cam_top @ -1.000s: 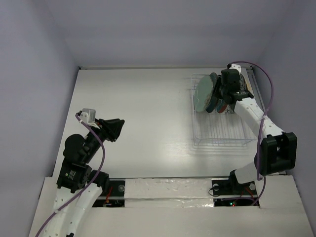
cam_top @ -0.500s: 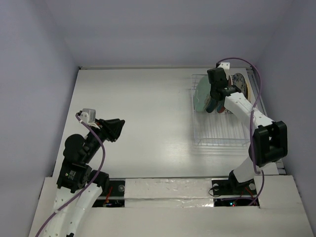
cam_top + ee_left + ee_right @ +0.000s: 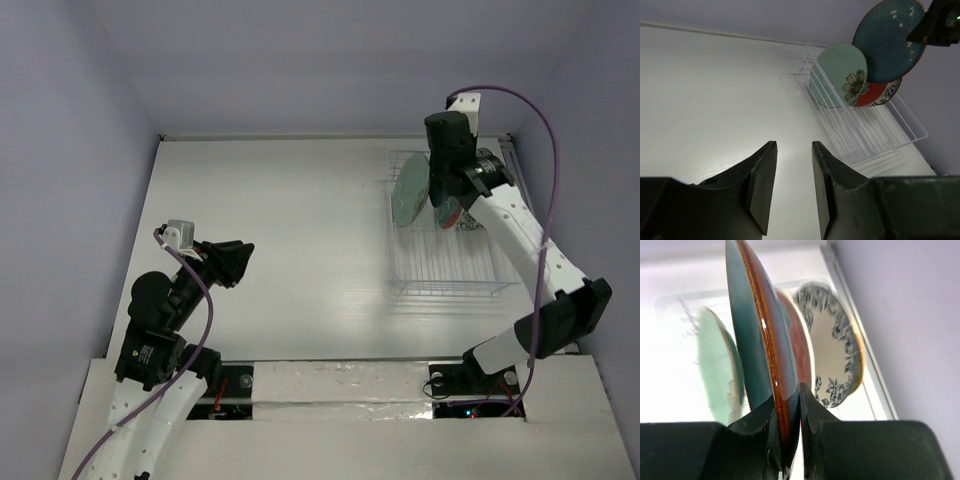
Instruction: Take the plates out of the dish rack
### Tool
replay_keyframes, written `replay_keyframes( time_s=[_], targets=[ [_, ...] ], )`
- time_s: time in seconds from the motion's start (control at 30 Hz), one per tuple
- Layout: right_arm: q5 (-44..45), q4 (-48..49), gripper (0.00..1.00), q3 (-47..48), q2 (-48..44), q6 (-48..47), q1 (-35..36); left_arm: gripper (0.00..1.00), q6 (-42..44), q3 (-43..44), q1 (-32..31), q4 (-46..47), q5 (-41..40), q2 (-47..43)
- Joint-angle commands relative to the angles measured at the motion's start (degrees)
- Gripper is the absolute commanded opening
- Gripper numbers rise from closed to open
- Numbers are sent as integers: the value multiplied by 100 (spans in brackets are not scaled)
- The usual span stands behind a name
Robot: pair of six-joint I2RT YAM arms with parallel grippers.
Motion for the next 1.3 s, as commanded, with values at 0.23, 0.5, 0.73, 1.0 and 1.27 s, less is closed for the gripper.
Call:
replay_keyframes(
  time_s=[0.23,0.5,0.73,1.0,1.27],
  targets=[
    [-234,119,0,1149,-940,543,1322,33,-9,-12,34,230,33,86],
    [-2866,2445,0,-151,-265,1913,1806,34,-35,-12,34,195,-99,33],
    [-3602,3881,0,-259,887,3250,2237,34,-53,-4,86,186,-169,-20],
    [-3532,4654,0,-416,2224,4015,2307,35,-44,-4,86,195,-125,42],
    [-3076,4831,0,-872,2568,4349,2307,35,-44,-12,86,195,-125,77]
  ],
)
